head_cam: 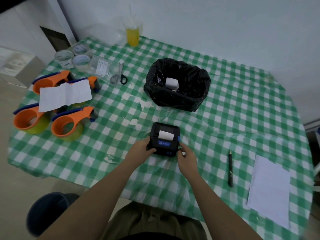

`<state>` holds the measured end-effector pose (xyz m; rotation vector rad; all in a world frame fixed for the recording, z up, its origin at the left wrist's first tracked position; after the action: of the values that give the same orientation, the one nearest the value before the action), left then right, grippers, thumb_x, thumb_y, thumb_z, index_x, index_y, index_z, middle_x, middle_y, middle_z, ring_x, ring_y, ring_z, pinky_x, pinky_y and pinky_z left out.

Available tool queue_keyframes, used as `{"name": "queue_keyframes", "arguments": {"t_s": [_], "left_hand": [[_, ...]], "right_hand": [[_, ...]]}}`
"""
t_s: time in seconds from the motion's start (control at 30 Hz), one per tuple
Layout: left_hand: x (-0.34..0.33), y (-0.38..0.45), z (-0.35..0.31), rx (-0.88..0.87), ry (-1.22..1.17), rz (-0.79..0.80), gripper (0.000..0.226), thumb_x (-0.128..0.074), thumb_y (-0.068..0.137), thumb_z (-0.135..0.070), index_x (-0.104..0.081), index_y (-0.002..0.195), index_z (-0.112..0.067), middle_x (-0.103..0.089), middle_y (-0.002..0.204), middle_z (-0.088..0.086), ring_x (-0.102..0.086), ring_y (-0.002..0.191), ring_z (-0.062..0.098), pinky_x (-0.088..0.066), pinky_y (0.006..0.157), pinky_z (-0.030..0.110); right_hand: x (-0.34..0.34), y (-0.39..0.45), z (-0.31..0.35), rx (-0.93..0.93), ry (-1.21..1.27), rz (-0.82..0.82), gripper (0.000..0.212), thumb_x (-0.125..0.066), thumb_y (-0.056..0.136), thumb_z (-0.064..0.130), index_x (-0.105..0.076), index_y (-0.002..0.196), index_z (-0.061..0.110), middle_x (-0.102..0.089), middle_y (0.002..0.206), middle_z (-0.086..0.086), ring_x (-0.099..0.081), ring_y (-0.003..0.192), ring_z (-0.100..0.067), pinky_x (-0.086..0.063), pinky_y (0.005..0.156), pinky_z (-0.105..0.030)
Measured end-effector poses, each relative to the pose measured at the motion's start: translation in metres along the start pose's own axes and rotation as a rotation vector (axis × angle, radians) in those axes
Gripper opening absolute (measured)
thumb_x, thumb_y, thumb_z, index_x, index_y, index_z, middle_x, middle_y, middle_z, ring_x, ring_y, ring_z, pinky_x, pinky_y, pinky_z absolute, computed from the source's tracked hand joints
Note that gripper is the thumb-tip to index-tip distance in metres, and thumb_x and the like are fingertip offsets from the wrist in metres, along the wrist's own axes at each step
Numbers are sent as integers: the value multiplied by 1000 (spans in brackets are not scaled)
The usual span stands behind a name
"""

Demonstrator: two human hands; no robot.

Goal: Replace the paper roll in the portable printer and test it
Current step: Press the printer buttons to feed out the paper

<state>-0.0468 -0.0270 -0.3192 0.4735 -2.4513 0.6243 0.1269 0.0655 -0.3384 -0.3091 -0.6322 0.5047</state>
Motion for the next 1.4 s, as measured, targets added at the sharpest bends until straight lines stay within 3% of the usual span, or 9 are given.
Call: {"name": "queue_keyframes", "arguments": {"t_s": [0.17, 0.6, 0.83, 1.1, 1.4], "left_hand": [[-1, 0, 1, 5, 1, 13, 44, -66, 82, -17, -54, 124, -11, -69, 113, 16, -64, 104, 30, -53, 89, 43], [0, 2, 2, -9, 11, 13, 42, -67, 81, -18, -56, 121, -9, -70, 111, 17, -65, 101, 30, -53, 88, 43], [0, 2, 1, -12, -7, 21, 41, -66, 82, -17, -56, 121, -9, -70, 113, 15, -65, 103, 27, -53, 89, 40], [0, 3, 2, 1, 14, 25, 42, -67, 82, -19, -56, 121, -10, -70, 113, 15, -65, 103, 26, -51, 85, 32], [0, 2, 2, 0, 7, 35, 43, -67, 82, -20, -56, 123, -10, -69, 115, 15, -64, 106, 26, -53, 89, 36]], "right_hand": [[-1, 0, 0, -2, -12, 8, 41, -44, 96, 13, -44, 137, 16, -59, 120, -8, -53, 71, -9, -44, 67, -29], [-1, 1, -5, -33, -6, 11, 42, -44, 95, 13, -42, 137, 17, -58, 121, -7, -52, 71, -8, -45, 69, -31], [-3, 1, -4, -28, -4, 13, 43, -44, 95, 11, -42, 138, 16, -57, 122, -8, -50, 62, -9, -41, 54, -22], [-4, 2, -3, -19, -23, 9, 43, -45, 95, 12, -42, 138, 15, -58, 122, -10, -52, 69, -9, -41, 55, -19], [-5, 3, -3, -22, -24, 8, 45, -45, 95, 11, -41, 139, 15, -57, 122, -10, -52, 69, -9, -40, 54, -19]]}}
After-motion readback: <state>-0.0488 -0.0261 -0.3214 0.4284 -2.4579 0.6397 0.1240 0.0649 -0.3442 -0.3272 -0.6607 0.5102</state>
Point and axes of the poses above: each hand's wrist, its own y-axis towards the middle knuckle, its own x-axis out of the back of the hand, z = x × y, the point moved 10 cm from there along y, towards the middle knuckle
